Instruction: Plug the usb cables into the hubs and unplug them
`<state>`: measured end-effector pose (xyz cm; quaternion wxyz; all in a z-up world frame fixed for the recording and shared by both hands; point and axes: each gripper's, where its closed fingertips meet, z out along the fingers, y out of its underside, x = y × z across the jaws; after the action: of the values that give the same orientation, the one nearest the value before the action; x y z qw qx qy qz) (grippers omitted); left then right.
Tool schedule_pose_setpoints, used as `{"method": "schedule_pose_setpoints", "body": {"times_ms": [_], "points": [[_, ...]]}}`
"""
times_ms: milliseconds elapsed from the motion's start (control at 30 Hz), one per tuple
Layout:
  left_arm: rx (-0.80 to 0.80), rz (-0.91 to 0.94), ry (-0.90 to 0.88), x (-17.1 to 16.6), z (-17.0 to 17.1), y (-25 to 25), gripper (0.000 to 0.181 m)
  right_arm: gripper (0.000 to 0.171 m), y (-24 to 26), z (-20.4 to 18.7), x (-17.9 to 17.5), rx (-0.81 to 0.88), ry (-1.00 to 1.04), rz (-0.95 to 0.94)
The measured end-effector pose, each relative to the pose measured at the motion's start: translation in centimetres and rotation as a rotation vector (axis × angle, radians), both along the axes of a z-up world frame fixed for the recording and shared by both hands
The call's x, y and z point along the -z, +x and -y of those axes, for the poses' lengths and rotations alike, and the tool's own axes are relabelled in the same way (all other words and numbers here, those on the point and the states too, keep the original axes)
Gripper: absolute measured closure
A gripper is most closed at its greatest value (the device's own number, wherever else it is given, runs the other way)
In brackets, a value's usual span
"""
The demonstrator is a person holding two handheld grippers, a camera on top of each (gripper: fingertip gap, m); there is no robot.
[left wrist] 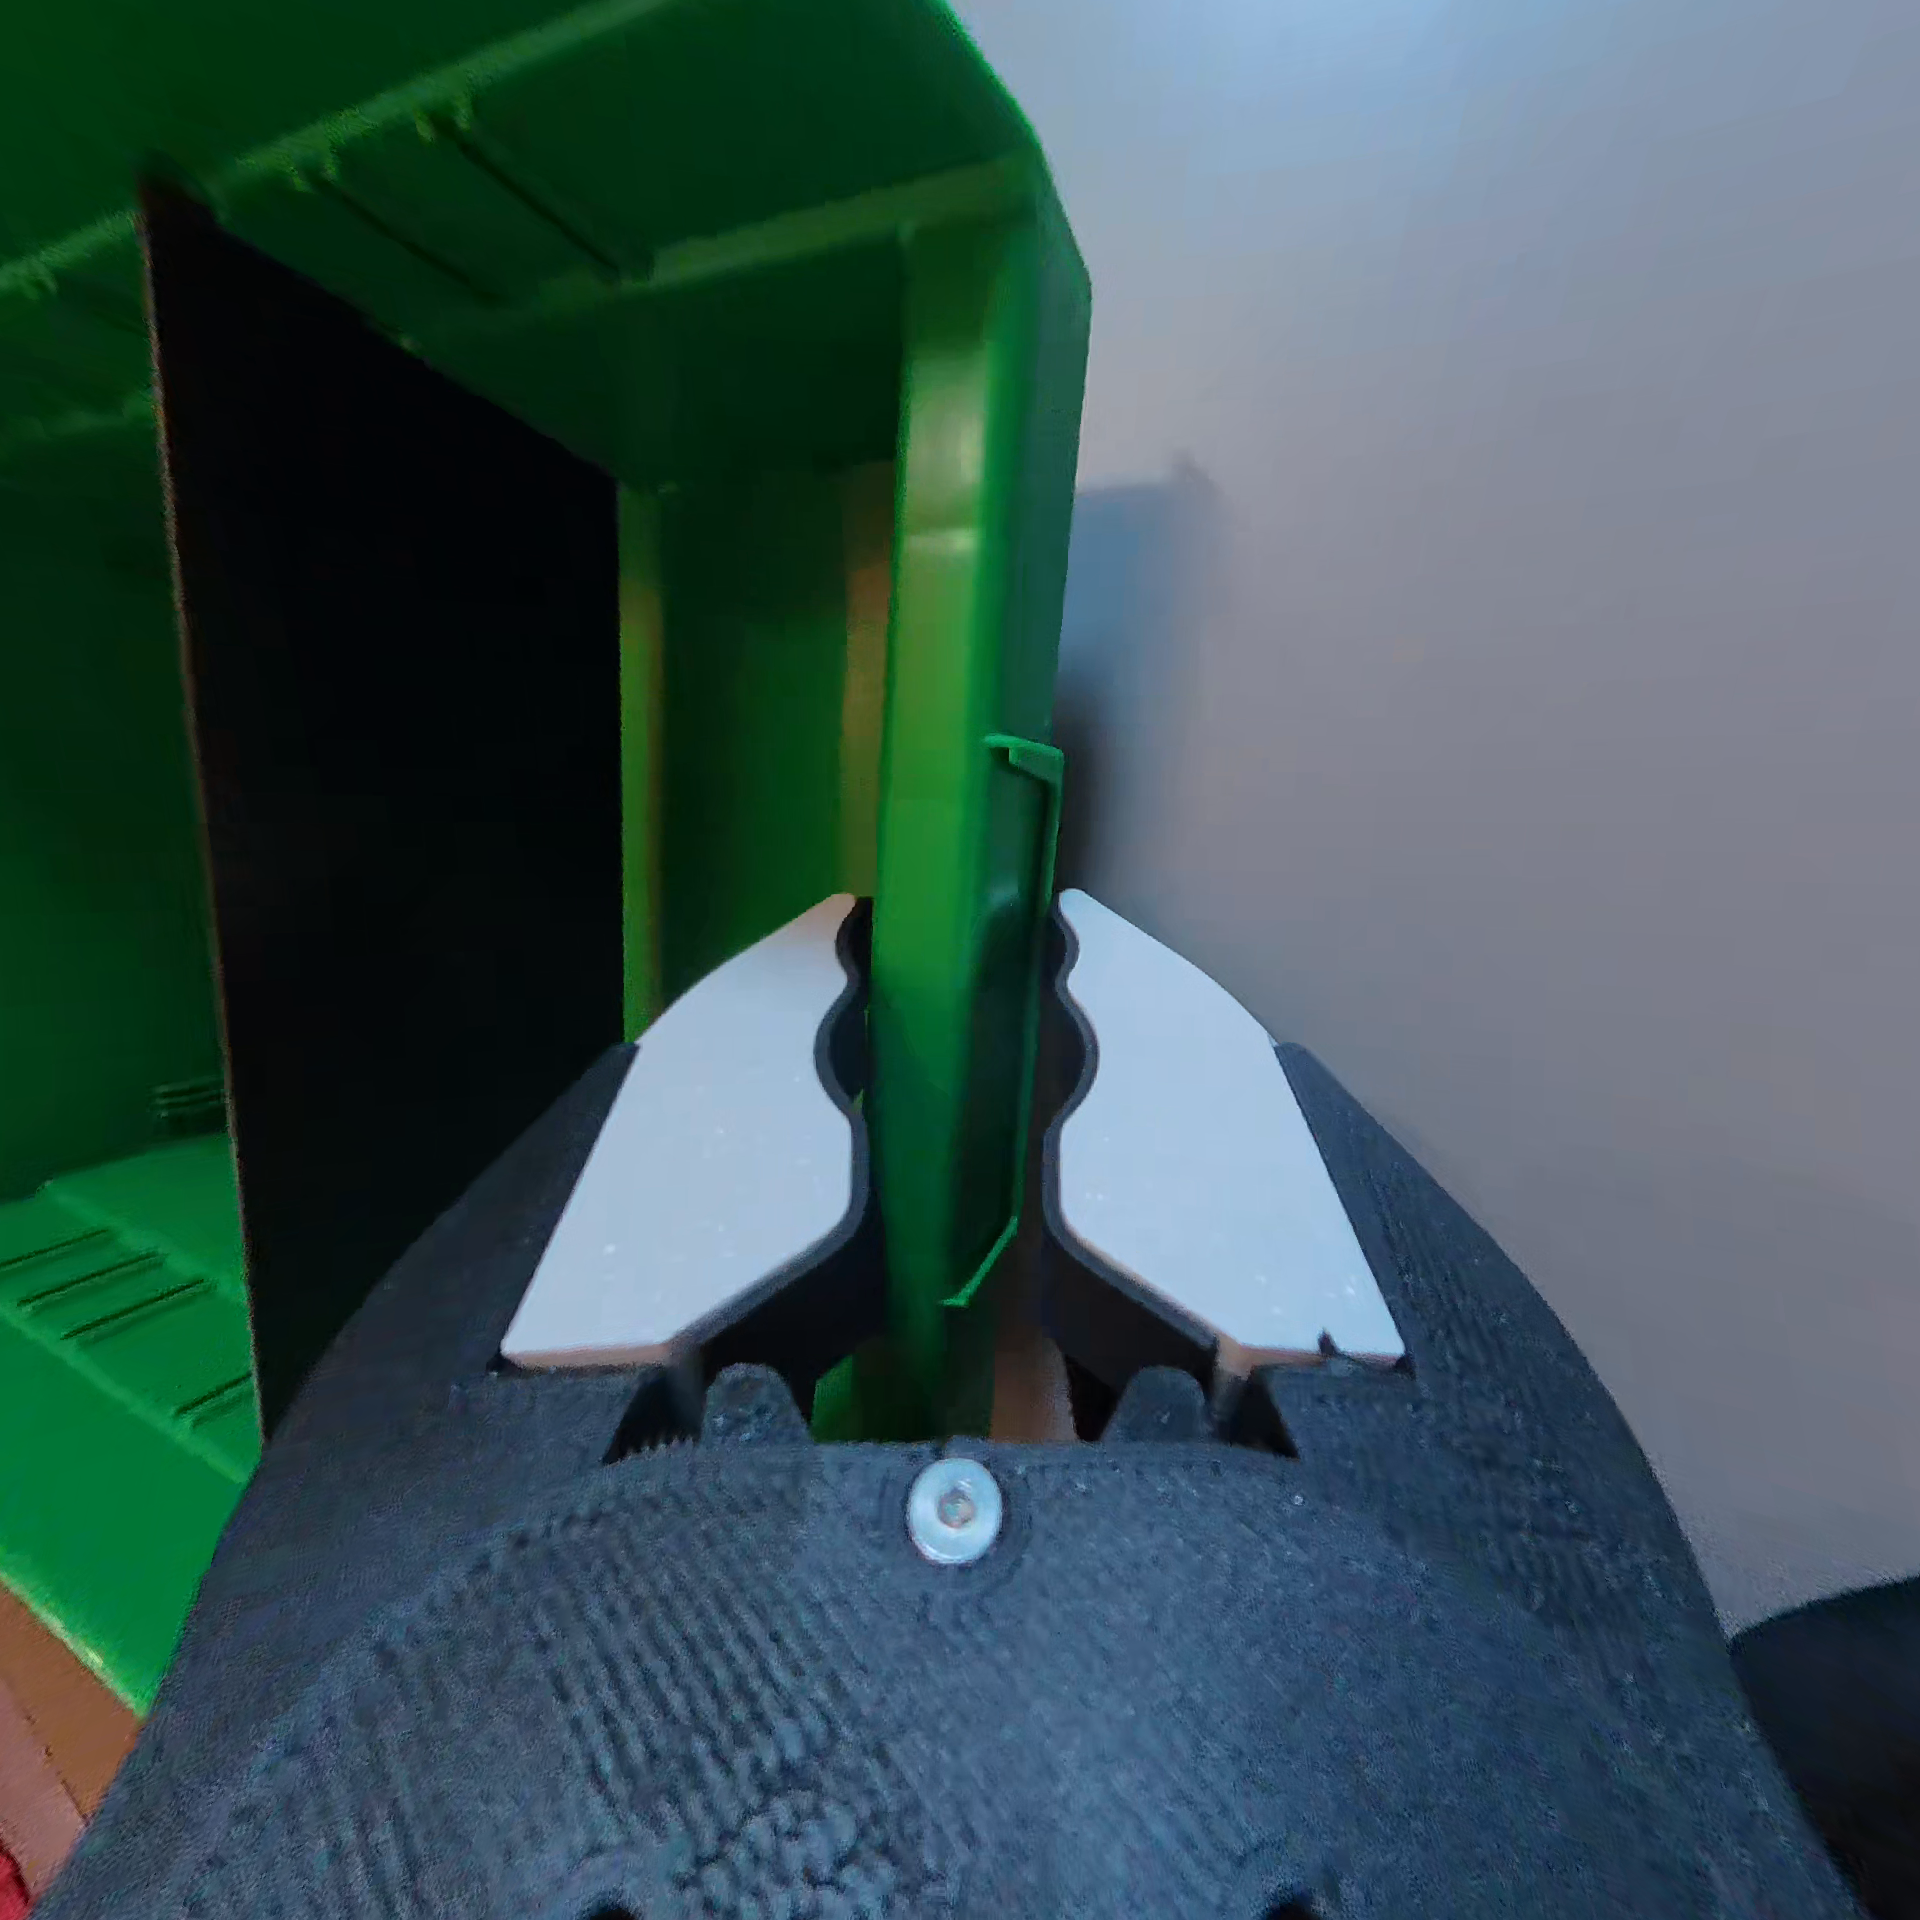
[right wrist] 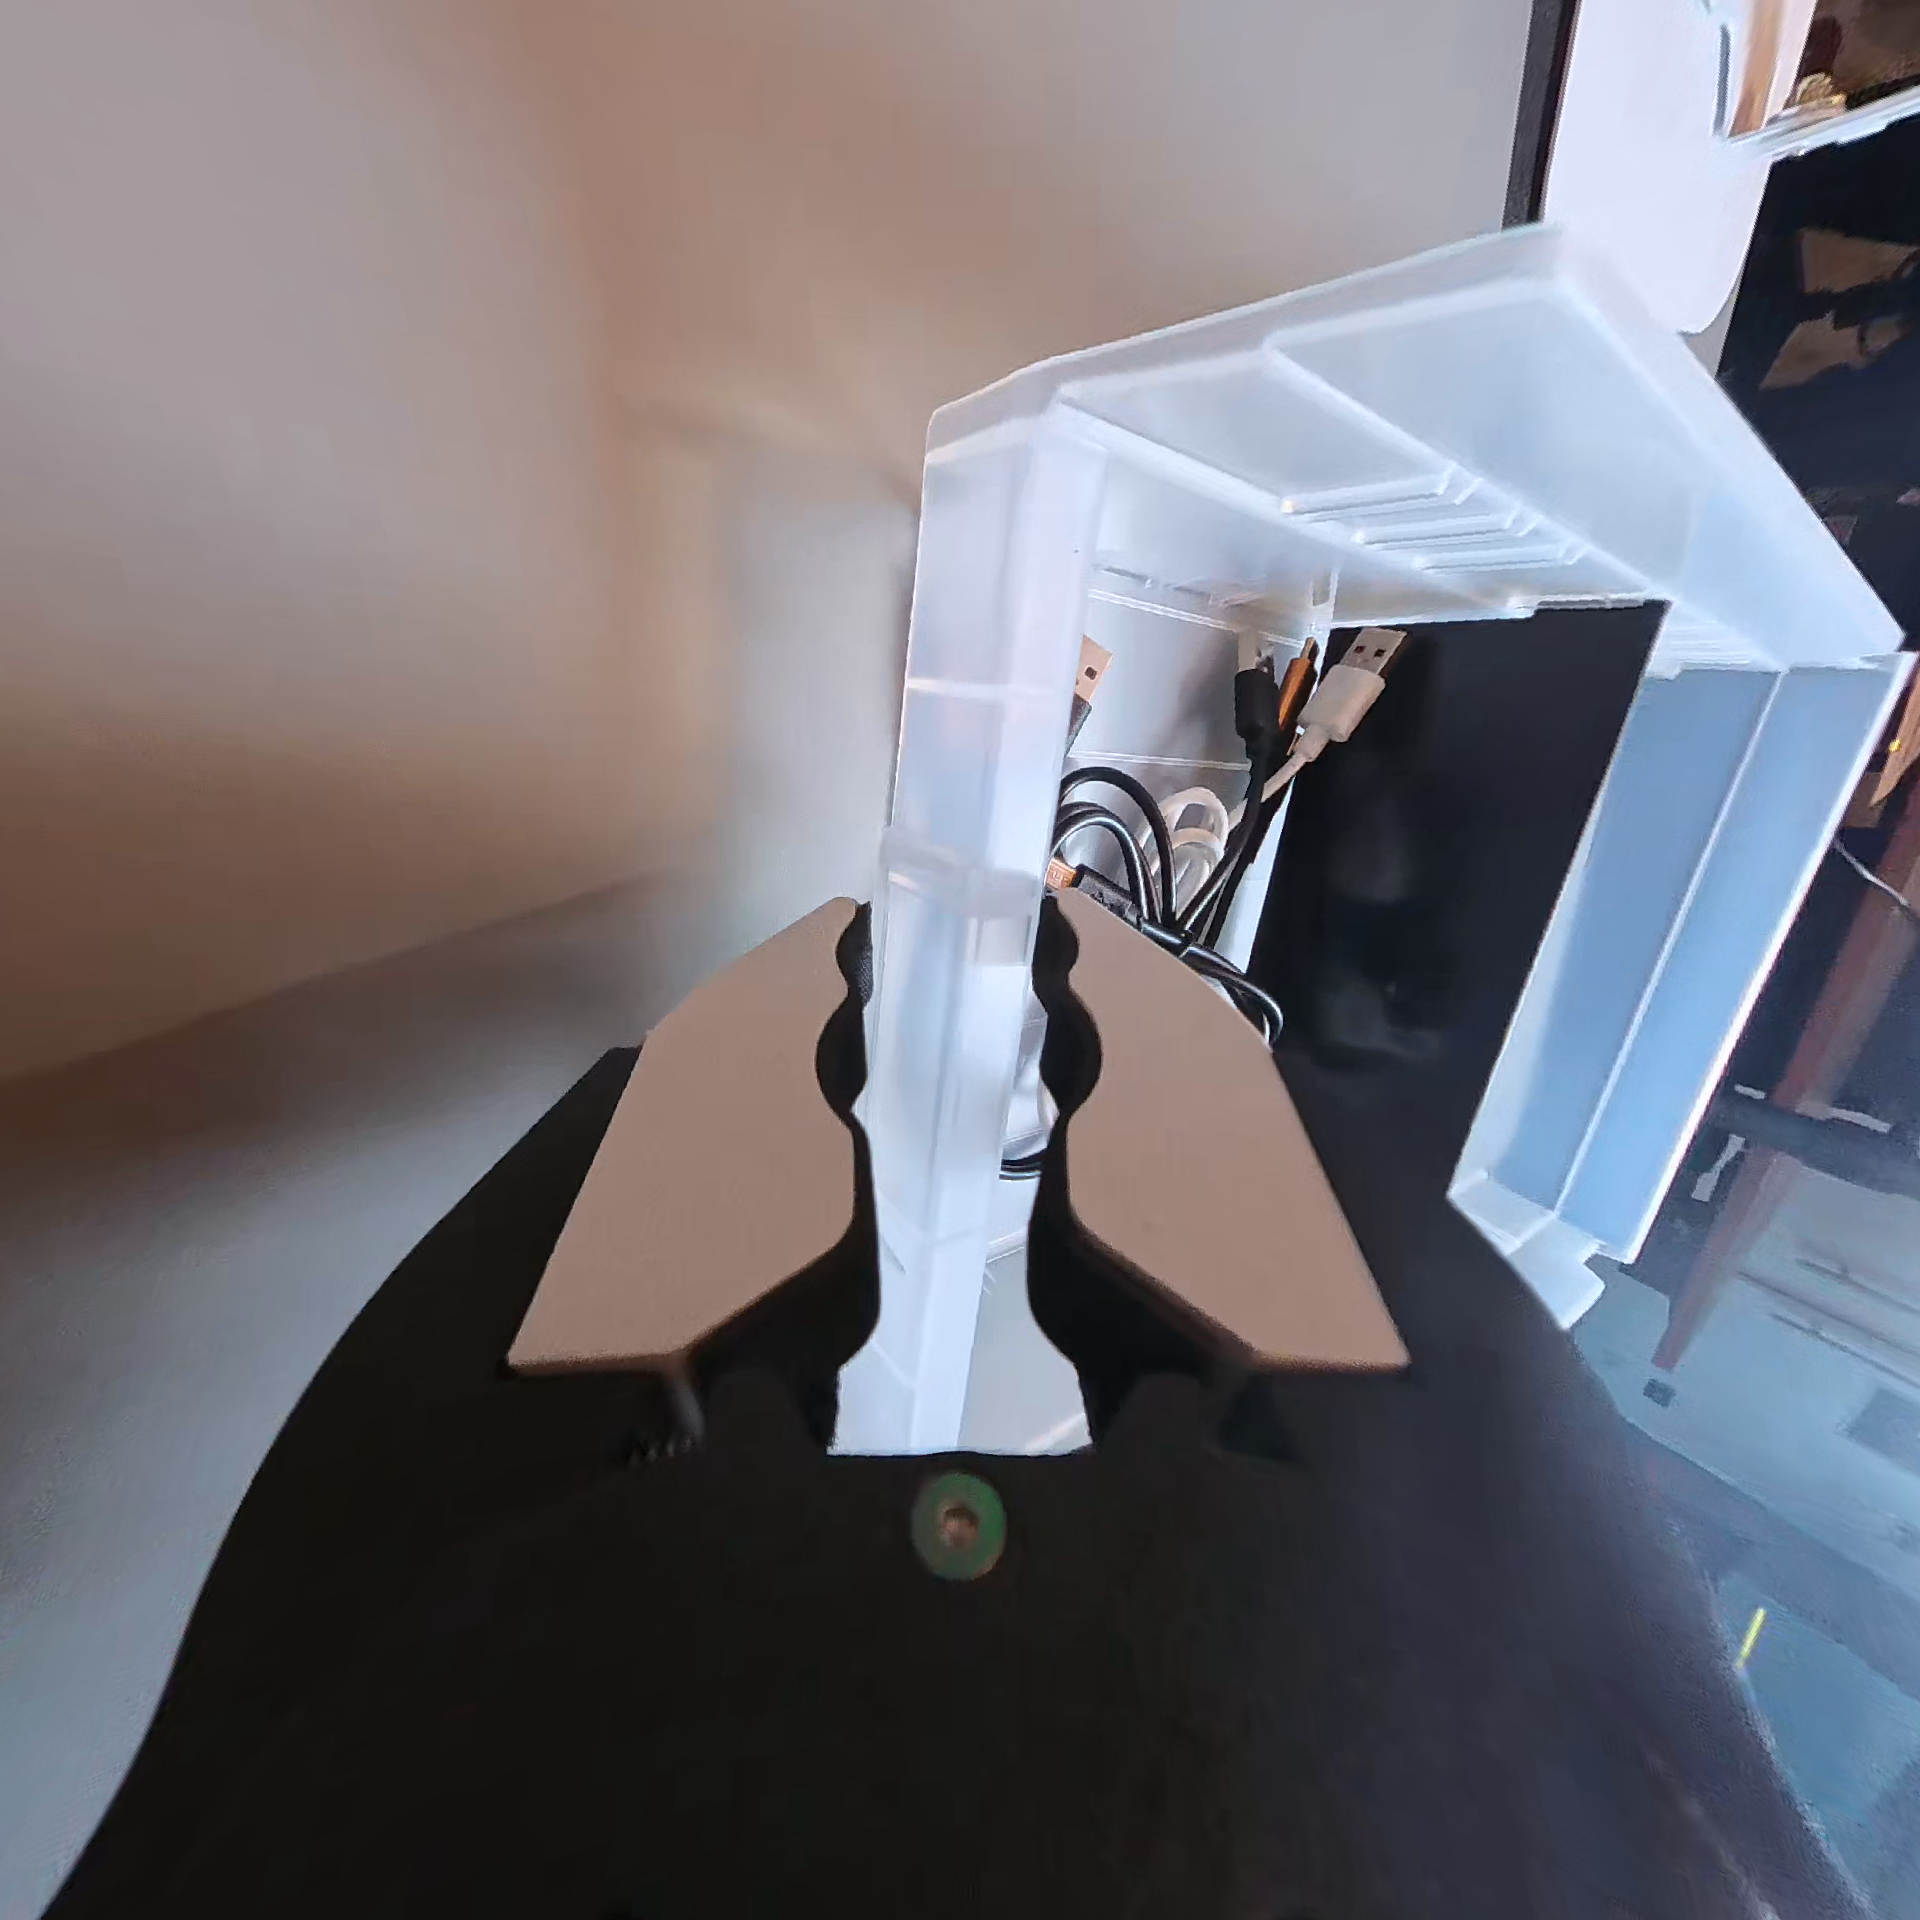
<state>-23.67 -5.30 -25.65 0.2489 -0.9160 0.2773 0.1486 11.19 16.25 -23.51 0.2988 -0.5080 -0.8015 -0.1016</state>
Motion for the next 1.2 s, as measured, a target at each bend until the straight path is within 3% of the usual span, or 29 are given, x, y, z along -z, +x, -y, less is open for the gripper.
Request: {"method": "schedule_pose_setpoints", "body": {"times_ms": [133,433,567,667,800,900,967,1033,1200], "points": [[0.119,-0.002,0.007,0.0,0.4,3.7,0.15,0.141,-0.2,1.7,0.0,-0.078,-0.046,-0.025],[0.47,-0.034,0.071,-0.3,1.0,13.6,0.149,0.14,-0.3,12.7,-0.1,-0.322,-0.03,-0.048],[0.476,-0.011,0.091,-0.3,-0.6,14.3,0.148,0.141,-0.6,15.1,-0.1,-0.356,-0.055,-0.09],[0.397,0.073,0.184,-2.0,-1.3,15.0,0.142,0.139,-0.6,15.4,-1.3,-0.257,-0.06,-0.216],[0.293,0.399,0.372,-6.6,0.3,19.1,0.142,0.137,1.7,16.4,-8.2,-0.041,-0.241,-0.679],[0.216,0.618,0.425,-7.8,1.2,22.6,0.133,0.133,7.7,13.0,-12.1,0.23,-0.22,-1.015],[0.172,0.727,0.458,-8.1,1.1,25.0,0.132,0.129,12.3,10.7,-11.9,0.412,-0.24,-1.158],[0.126,0.781,0.506,-8.1,0.1,26.8,0.13,0.12,15.0,9.3,-9.3,0.544,-0.318,-1.19],[-0.029,0.779,0.602,-6.7,-4.5,28.4,0.122,0.102,12.6,9.2,-4.4,0.588,-0.518,-1.056]]}}
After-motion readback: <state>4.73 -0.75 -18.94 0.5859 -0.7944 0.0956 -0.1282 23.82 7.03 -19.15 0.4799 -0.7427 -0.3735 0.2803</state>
